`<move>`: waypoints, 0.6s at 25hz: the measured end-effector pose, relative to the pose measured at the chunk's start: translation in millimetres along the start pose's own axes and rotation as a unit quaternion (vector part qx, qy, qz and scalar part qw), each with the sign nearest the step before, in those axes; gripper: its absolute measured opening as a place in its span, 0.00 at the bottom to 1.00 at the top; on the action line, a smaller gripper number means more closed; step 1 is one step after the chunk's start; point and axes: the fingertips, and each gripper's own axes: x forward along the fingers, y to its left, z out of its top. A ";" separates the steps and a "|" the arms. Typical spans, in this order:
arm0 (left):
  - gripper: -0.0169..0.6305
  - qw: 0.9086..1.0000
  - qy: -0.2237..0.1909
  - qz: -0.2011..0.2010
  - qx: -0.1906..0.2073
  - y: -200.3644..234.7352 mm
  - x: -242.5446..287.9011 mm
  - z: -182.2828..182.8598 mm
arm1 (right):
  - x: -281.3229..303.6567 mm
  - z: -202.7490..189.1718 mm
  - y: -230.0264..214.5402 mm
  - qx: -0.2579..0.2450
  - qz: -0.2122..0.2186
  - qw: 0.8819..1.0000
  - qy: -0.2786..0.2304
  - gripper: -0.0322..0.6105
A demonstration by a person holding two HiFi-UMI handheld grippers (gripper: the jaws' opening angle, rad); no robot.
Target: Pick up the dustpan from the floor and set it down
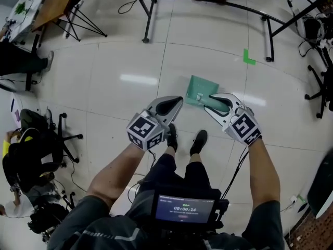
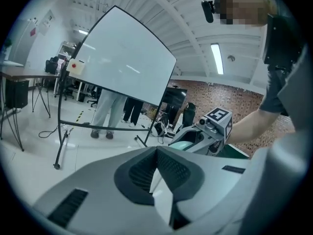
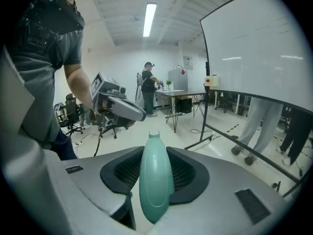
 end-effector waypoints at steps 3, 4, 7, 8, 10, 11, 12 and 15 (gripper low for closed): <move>0.07 1.000 0.012 0.002 -0.012 17.6 21.0 -43.7 | 23.4 -42.6 -7.8 0.005 -0.004 1.000 0.004 0.30; 0.07 1.000 0.014 0.002 -0.016 22.1 28.4 -54.5 | 29.1 -55.0 -11.6 0.007 -0.004 1.000 0.004 0.30; 0.07 1.000 0.023 0.007 -0.008 33.9 47.6 -81.8 | 45.6 -87.9 -20.6 0.015 -0.007 1.000 0.006 0.30; 0.07 1.000 0.029 0.009 0.004 35.8 52.5 -91.1 | 50.8 -98.1 -21.7 0.016 -0.009 1.000 0.006 0.30; 0.07 0.999 0.040 0.007 0.025 36.1 61.1 -106.4 | 58.7 -116.1 -22.9 0.018 -0.015 1.000 0.005 0.30; 0.07 0.999 0.041 0.006 0.026 36.0 63.5 -111.4 | 62.0 -123.9 -22.2 0.020 -0.017 1.000 0.008 0.30; 0.07 0.999 0.041 0.005 0.020 36.6 64.2 -115.0 | 65.5 -131.1 -19.8 0.022 -0.017 1.000 0.013 0.30; 0.07 0.999 0.035 0.011 -0.002 41.0 61.8 -118.9 | 72.6 -150.7 -9.5 0.026 -0.016 0.999 0.035 0.30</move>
